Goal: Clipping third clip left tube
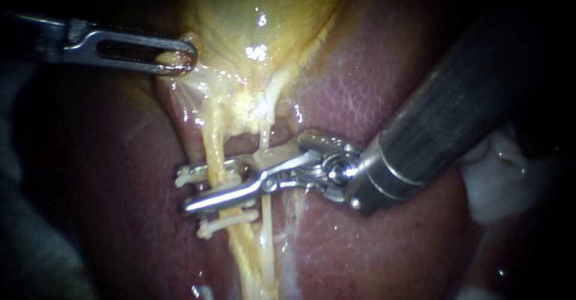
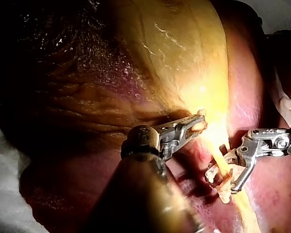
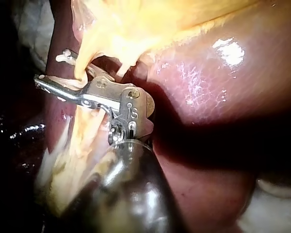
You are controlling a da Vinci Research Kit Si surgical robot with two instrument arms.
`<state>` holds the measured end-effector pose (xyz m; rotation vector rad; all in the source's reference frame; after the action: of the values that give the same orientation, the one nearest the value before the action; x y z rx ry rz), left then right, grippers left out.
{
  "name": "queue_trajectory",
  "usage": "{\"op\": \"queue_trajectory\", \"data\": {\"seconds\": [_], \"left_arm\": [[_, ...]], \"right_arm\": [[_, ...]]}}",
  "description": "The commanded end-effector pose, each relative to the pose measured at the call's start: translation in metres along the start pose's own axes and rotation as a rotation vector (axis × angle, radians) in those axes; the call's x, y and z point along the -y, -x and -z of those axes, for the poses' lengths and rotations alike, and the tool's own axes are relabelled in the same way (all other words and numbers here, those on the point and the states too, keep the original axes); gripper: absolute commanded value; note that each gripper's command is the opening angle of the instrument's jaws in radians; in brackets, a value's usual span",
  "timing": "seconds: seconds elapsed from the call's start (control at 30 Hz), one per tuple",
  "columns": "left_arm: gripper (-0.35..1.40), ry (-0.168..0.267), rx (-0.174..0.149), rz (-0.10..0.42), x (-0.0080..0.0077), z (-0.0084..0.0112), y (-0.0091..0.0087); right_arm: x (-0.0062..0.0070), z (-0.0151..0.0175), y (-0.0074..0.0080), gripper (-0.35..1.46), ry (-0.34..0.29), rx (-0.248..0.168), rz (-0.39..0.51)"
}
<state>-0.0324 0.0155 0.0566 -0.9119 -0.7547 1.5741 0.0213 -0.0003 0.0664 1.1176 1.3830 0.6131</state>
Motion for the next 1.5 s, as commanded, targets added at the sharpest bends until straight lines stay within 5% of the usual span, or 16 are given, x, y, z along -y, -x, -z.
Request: {"op": "queue_trajectory", "data": {"seconds": [0.03,0.7,1.3,1.5], "left_arm": [[-0.35,-0.001,0.000,0.000,0.0000,0.0000,0.0000],[-0.35,-0.001,0.000,0.000,0.0001,0.0000,0.0000],[-0.35,0.000,0.000,0.000,0.0001,0.0000,0.0000],[-0.35,0.000,0.000,0.000,0.0001,0.0000,0.0000]], "right_arm": [[0.0003,0.0001,-0.0004,0.49,-0.003,-0.004,0.005],[0.0048,0.0012,-0.0047,0.41,-0.045,-0.072,0.022],[0.0054,0.0020,-0.0048,-0.35,-0.044,-0.074,0.019],[0.0055,0.0023,-0.0046,-0.35,-0.044,-0.076,-0.016]]}}
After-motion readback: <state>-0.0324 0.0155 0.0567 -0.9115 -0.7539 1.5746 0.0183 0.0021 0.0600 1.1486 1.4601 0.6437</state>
